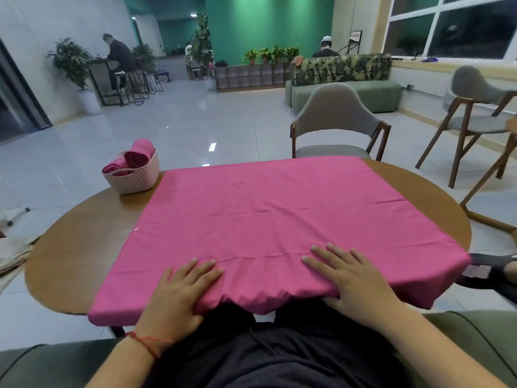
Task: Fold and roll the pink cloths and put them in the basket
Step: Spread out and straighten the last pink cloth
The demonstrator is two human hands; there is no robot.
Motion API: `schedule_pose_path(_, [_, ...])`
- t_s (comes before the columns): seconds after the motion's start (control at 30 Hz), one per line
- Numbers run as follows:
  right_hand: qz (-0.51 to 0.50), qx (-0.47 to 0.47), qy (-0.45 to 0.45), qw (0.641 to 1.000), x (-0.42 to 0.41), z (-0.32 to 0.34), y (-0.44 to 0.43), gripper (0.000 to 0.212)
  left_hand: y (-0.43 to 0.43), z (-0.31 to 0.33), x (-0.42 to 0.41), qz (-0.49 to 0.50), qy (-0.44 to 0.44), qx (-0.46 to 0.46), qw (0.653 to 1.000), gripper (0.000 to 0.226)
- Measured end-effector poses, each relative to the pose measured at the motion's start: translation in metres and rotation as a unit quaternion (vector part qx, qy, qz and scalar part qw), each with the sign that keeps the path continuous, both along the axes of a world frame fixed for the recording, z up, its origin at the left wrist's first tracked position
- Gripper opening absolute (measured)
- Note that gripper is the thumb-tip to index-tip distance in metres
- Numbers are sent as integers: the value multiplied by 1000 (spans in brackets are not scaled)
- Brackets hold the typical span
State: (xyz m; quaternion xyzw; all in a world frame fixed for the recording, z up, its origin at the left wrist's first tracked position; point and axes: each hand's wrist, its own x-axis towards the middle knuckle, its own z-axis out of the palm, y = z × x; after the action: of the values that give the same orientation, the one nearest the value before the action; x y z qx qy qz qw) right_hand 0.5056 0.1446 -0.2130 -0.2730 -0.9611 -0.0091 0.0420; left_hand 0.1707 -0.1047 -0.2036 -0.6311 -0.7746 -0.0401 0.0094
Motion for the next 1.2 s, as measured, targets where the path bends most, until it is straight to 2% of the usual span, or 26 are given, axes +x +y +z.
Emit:
schedule_pose_path(0.17, [2, 34, 19, 999, 0, -7, -2, 107, -5, -10, 1, -26, 40, 81, 996, 92])
schedule_pose_path(0.3, [16, 54, 91, 994, -5, -14, -10, 89, 1, -12, 9, -6, 47, 109, 993, 85])
schedule_pose_path(0.4, [40, 66, 146, 986, -4, -17, -10, 69, 1, -13, 3, -5, 15, 114, 993, 77])
schedule_pose_path(0.47, [77, 44, 151, 985, -2, -13, -7, 57, -4, -14, -9, -36, -16, 97, 994, 70])
schedule_pose_path(0.53, [77, 1, 97, 992, -1, -1, -2, 64, -8, -11, -20, -45, -48, 63, 996, 68])
schedule_pose_path(0.6, [51, -20, 16, 998, -1, 7, 1, 79, -9, -3, -24, -20, -60, -4, 998, 81])
schedule_pose_path(0.67, [32, -40, -32, 998, -4, 13, 3, 79, -8, 4, -22, -2, -37, -52, 998, 96])
schedule_pose_path(0.77, [29, -74, -49, 996, -12, 25, 13, 75, 3, 11, -25, 12, -18, -81, 997, 101])
schedule_pose_path(0.93, [27, -114, -66, 991, -30, 34, 32, 66, 18, 19, -34, 4, -57, -106, 993, 99])
schedule_pose_path(1.1, [33, -123, -50, 991, -40, 32, 47, 61, 35, 11, -45, 27, -81, -52, 995, 92])
schedule_pose_path(1.17, [32, -108, -40, 993, -41, 30, 48, 64, 37, 9, -44, 28, -78, 27, 996, 85])
schedule_pose_path(1.2, [30, -88, -21, 995, -40, 29, 48, 64, 35, 9, -41, 1, -66, 98, 993, 71])
